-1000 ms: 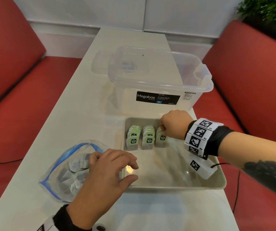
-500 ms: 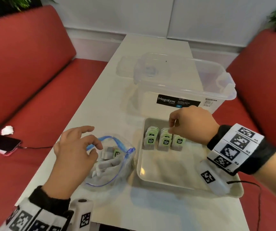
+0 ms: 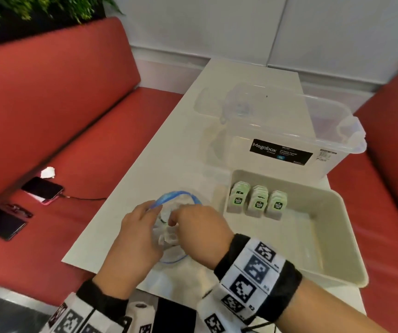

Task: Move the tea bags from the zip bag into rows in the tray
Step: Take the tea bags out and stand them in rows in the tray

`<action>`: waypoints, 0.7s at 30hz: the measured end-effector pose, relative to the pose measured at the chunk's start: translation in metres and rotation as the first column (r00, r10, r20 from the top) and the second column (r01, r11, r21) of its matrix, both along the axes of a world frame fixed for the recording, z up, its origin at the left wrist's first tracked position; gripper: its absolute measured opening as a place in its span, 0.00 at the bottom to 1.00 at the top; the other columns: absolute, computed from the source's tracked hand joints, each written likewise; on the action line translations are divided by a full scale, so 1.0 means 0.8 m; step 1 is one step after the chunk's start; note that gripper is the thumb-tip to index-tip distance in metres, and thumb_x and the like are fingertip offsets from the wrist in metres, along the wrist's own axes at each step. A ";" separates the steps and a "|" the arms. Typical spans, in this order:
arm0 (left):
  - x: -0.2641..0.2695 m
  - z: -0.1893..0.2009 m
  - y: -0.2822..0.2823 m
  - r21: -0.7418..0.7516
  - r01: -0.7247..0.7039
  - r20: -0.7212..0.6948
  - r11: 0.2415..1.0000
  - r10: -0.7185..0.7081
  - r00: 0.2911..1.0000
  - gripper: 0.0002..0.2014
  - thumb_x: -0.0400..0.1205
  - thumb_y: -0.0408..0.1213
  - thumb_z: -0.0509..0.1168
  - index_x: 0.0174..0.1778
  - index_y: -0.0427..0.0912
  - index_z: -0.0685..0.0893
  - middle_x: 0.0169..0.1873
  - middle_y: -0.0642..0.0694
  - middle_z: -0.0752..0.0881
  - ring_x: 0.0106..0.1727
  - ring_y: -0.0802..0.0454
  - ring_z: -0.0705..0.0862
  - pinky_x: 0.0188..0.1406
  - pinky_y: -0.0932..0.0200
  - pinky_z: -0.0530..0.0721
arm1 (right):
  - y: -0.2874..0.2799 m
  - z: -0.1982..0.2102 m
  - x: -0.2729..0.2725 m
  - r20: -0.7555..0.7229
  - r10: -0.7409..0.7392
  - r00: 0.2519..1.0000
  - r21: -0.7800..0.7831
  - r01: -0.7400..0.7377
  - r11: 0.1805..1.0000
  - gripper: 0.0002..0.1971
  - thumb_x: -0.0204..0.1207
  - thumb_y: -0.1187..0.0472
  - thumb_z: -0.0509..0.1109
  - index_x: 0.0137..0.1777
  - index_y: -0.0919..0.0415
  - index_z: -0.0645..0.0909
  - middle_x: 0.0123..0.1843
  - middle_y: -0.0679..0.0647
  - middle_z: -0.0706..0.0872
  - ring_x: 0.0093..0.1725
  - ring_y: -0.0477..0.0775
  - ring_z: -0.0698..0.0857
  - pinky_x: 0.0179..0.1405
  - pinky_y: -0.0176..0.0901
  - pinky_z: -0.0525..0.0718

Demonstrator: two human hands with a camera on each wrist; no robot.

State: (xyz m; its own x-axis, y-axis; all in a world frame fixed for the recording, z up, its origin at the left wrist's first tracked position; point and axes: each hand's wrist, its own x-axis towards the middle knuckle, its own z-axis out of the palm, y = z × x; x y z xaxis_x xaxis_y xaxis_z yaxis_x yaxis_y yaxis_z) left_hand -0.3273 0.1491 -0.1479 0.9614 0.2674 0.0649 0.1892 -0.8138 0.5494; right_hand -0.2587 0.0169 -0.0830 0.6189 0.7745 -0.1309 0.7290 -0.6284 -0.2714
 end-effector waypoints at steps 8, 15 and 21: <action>-0.001 -0.013 0.002 0.036 0.013 -0.005 0.999 -0.013 1.000 0.39 0.62 0.29 0.72 0.72 0.47 0.75 0.69 0.48 0.73 0.66 0.45 0.76 0.61 0.63 0.71 | 0.046 -0.036 -0.007 0.133 0.056 0.990 -0.249 -0.022 0.968 0.12 0.81 0.64 0.59 0.60 0.63 0.79 0.58 0.59 0.85 0.57 0.60 0.84 0.47 0.48 0.77; -0.004 0.003 -0.003 -0.002 0.006 -0.026 1.000 -0.006 1.000 0.39 0.65 0.28 0.71 0.75 0.48 0.70 0.73 0.49 0.68 0.71 0.47 0.68 0.60 0.66 0.65 | 0.044 -0.037 -0.003 0.196 0.091 0.976 -0.248 -0.040 0.968 0.10 0.79 0.63 0.62 0.56 0.61 0.81 0.50 0.56 0.86 0.50 0.58 0.86 0.41 0.45 0.74; 0.001 0.007 -0.002 -0.007 -0.003 -0.068 1.000 0.003 0.998 0.38 0.68 0.29 0.72 0.75 0.48 0.69 0.75 0.48 0.66 0.72 0.47 0.67 0.63 0.60 0.69 | 0.037 -0.030 -0.001 0.077 -0.023 0.997 -0.158 0.035 0.987 0.08 0.77 0.60 0.64 0.53 0.61 0.80 0.51 0.57 0.85 0.52 0.58 0.85 0.40 0.44 0.73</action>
State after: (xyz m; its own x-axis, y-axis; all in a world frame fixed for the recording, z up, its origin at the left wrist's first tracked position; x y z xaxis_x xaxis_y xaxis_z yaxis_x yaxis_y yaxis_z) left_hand -0.3262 0.1478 -0.1421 0.9627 0.2705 -0.0025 0.2289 -0.8095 0.5406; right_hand -0.2592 0.0469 -0.1066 0.6538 0.7289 -0.2030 0.7241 -0.6806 -0.1118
